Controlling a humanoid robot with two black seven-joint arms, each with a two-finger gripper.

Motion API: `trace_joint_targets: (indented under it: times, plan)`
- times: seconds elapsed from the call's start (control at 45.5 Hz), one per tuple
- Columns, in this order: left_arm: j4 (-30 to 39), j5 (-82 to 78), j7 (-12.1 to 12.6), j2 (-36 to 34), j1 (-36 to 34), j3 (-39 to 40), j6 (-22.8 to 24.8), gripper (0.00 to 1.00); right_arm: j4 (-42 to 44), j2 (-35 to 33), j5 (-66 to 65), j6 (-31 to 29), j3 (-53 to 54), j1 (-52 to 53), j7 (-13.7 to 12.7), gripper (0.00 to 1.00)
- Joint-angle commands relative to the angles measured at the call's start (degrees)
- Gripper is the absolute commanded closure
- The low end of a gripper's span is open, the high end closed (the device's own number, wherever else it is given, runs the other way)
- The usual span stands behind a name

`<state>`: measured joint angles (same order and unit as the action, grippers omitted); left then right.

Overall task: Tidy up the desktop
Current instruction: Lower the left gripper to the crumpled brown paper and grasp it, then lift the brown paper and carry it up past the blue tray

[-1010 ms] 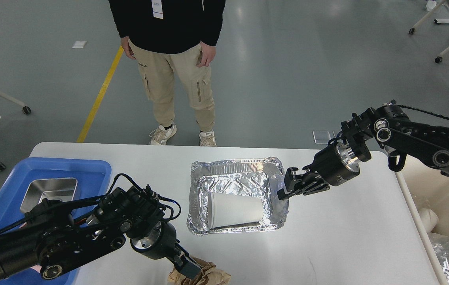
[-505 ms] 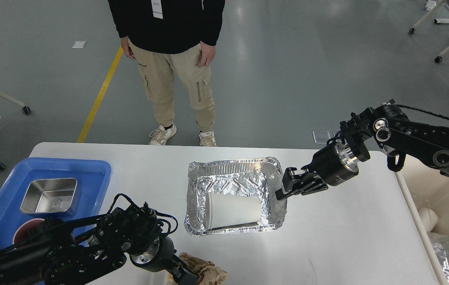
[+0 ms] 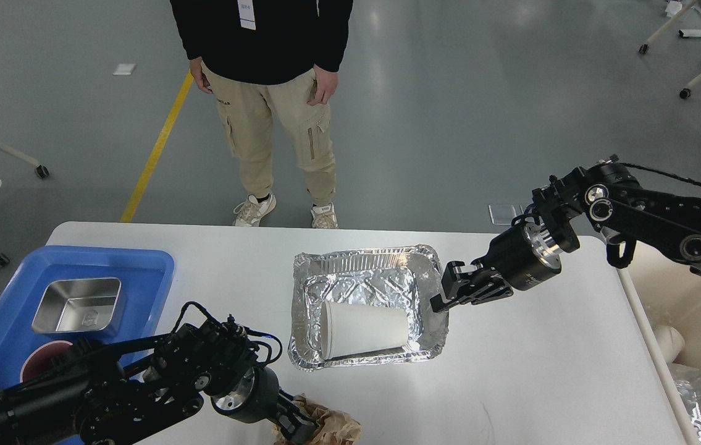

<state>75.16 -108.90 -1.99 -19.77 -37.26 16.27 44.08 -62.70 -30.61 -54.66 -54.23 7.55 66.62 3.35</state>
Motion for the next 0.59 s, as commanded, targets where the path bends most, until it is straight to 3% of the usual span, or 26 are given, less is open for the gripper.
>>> trace_joint_targets:
  times: [0.0,0.176,0.571]
  plan:
    - [-0.10,0.00,-2.84,-0.18,-0.54,-0.01,0.04,0.80,-0.23,-0.06,0.00,0.09,0.01,0.00,-0.01,1.00]
    - [-0.01,-0.35,-4.43,-0.26,-0.63,-0.89,0.13,0.90,-0.23,-0.24,0.00,0.09,0.01,-0.09,-0.01,1.00]
    - [6.84,0.09,-9.52,-8.69,0.25,2.71,-0.05,0.91,0.04,-0.68,0.00,0.18,-0.08,-0.88,-0.01,1.00]
